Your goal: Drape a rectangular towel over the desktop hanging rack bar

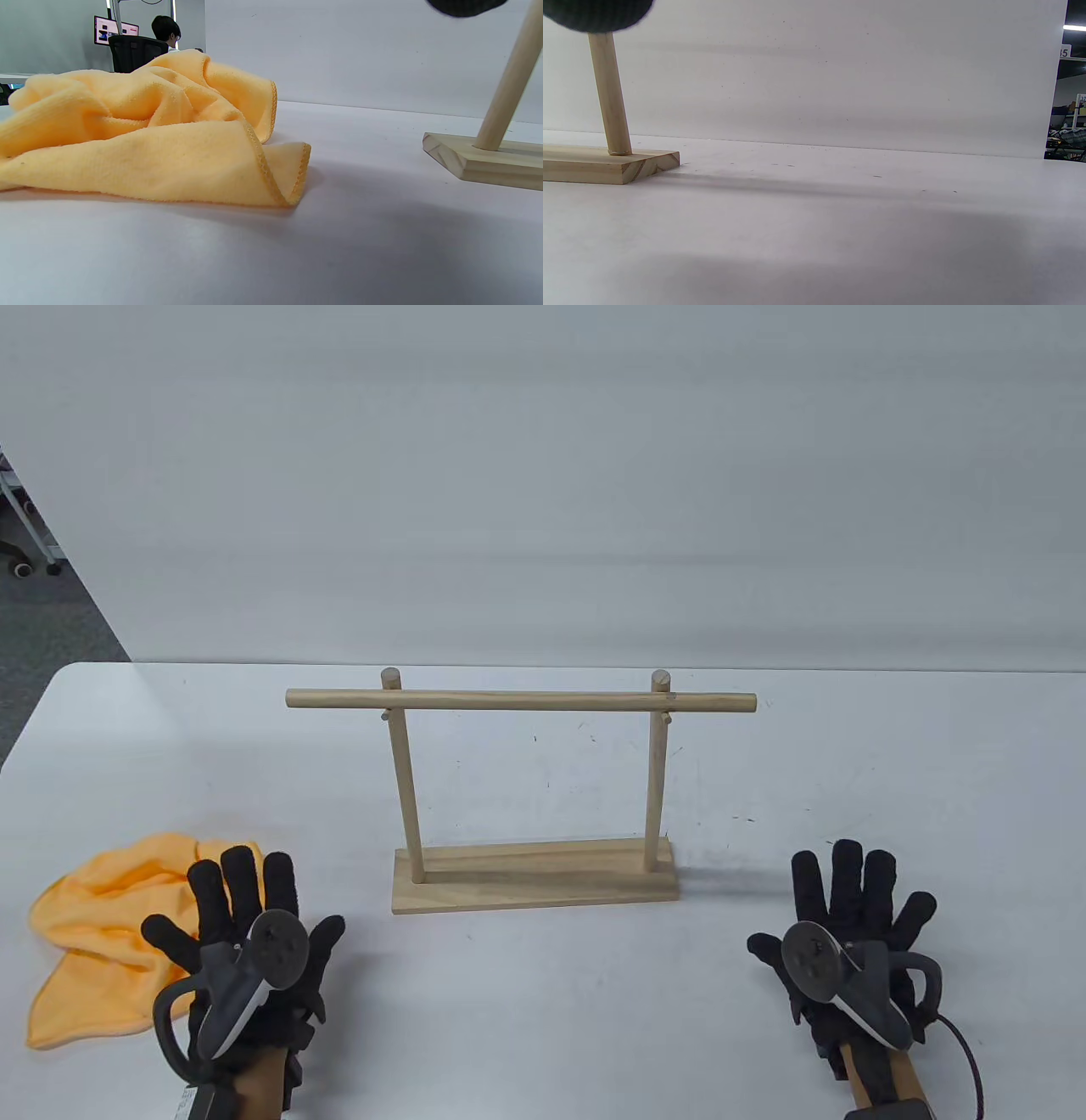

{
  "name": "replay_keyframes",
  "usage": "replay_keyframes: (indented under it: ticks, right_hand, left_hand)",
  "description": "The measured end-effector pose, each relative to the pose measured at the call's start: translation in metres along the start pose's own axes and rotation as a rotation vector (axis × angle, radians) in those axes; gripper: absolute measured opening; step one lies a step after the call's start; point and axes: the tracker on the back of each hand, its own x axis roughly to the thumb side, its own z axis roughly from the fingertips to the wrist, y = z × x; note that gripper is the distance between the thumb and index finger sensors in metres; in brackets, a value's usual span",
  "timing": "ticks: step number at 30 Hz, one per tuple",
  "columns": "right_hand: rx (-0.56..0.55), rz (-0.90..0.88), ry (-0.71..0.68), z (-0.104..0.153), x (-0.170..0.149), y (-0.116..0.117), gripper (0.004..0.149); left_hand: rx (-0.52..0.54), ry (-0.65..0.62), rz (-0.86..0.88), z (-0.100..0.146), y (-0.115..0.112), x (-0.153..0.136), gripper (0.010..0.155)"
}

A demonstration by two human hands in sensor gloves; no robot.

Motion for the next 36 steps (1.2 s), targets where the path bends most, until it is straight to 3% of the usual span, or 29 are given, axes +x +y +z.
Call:
replay_keyframes:
  ticks: [14,36]
  right_hand:
    - [-0.014,-0.006,-0.023,-0.001,0.005,-0.002,0.093]
    - [-0.060,-0.006,-0.057,-0.001,0.012,-0.002,0.093]
  left_hand:
    - [-0.033,0.013,0.089,-0.004,-0.003,-0.008,0.090]
    - [0.023,-0.025,0.149,0.002,0.006,-0.010,0.091]
